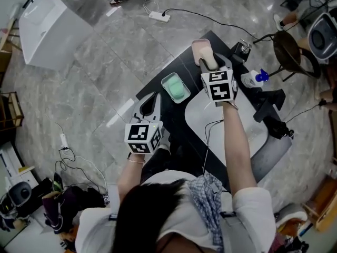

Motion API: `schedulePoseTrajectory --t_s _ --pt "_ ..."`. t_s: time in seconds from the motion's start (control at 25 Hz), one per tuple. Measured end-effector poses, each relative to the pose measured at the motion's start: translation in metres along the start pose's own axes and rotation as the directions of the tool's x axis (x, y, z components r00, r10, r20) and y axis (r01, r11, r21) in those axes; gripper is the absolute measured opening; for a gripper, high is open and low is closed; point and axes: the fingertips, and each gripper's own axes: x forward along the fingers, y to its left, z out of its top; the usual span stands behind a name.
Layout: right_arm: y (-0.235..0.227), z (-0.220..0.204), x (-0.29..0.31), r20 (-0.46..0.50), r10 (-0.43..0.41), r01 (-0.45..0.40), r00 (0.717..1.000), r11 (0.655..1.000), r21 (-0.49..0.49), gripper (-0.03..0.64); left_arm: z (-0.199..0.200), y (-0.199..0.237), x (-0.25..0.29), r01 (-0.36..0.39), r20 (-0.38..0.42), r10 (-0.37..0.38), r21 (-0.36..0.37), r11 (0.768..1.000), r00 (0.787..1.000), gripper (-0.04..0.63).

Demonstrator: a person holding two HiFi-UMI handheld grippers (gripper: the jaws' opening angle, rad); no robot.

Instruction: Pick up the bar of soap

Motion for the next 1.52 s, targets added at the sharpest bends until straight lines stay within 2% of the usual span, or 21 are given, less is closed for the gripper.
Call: schedulePoseTrajectory --t_s 0.24,0.44,0.64,0.8,0.96,1.24,1.52 --pt "0.008 -0.005 -0.067 0.040 -0.077 0.079 0.996 0.996 -0.040 0.215 -0.010 -0.019 -0.026 0.061 0.028 -0.062 0.012 0.998 0.998 0.011" --pt "0.015 -0.024 -0.126 0.054 -0.156 0.157 0.986 0.987 -0.024 0.213 -0.020 -0.052 -0.056 0.142 0.052 -0.142 0.016 0.990 0.988 0.011" --pt "0.027 -0.049 -0.196 0.070 -0.262 0.262 0.962 0.965 0.007 0.213 -0.030 -0.083 -0.103 0.235 0.074 -0.240 0.073 0.969 0.968 0.011" --pt "0.028 -0.076 -0.250 0.059 -0.348 0.345 0.936 0.937 0.055 0.213 -0.052 -0.098 -0.135 0.290 0.055 -0.295 0.080 0.954 0.954 0.011" --pt "0.025 -0.110 -0.296 0.019 -0.414 0.410 0.910 0.906 0.102 0.213 -0.066 -0.118 -0.156 0.354 0.024 -0.359 0.111 0.929 0.933 0.011" --pt "0.004 -0.166 -0.370 -0.052 -0.523 0.524 0.851 0.835 0.170 0.213 -0.071 -0.170 -0.169 0.471 -0.012 -0.476 0.167 0.866 0.879 0.010" --pt "-0.029 -0.236 -0.419 -0.143 -0.573 0.590 0.807 0.771 0.242 0.213 -0.086 -0.232 -0.159 0.547 -0.060 -0.547 0.205 0.812 0.835 0.011"
